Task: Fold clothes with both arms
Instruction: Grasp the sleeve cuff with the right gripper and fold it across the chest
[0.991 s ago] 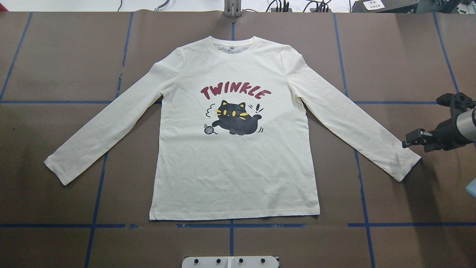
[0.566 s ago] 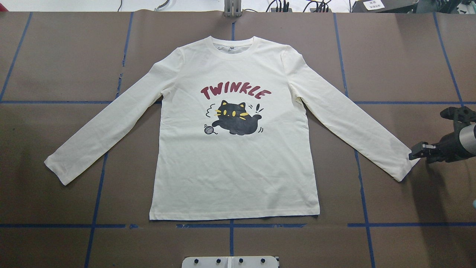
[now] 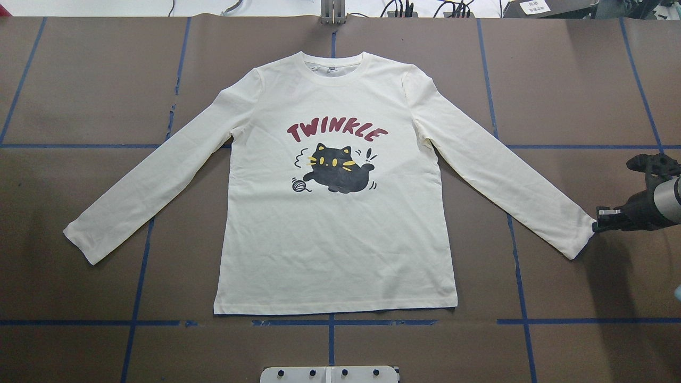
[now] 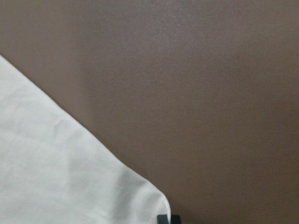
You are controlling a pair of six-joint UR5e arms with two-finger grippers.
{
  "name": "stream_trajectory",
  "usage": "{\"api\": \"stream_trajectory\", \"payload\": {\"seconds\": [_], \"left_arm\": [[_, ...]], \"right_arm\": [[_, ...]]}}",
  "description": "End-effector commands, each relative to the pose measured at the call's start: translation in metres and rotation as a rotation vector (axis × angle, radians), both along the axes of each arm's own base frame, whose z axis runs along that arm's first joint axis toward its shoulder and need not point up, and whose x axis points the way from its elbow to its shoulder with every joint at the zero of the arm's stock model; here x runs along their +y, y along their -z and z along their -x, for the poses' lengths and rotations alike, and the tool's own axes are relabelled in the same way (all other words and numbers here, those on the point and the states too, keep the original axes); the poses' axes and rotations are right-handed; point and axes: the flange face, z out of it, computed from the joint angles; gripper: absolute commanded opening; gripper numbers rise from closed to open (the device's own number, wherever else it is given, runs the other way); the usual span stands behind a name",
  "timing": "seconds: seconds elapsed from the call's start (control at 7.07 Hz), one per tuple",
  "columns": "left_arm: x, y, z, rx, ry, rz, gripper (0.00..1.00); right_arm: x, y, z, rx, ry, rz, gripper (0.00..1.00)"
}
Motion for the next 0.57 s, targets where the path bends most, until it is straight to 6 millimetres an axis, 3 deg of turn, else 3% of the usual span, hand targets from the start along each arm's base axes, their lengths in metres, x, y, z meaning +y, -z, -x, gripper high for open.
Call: {"api": "stream_trajectory", "payload": {"seconds": [0.0, 0.14, 0.28, 0.42], "left_arm": [[0.0, 0.0, 0.0, -0.001, -0.002, -0.004, 1.0], [0.0, 0.004, 0.0, 0.001, -0.002, -0.009, 1.0], [-0.003, 0.007, 0.0, 0.001, -0.001, -0.017, 1.0], [-0.003, 0.007, 0.0, 0.001, 0.0, -0.028, 1.0]], "right_arm": [[-0.002, 0.069, 0.006, -0.069, 0.015, -0.053, 0.0], [-0.026, 0.164, 0.032, -0.105, 0.024, -0.019, 0.0], [-0.078, 0.279, 0.076, -0.095, -0.014, 0.033, 0.0], [-0.104, 0.38, 0.119, -0.074, -0.036, 0.068, 0.0]]}}
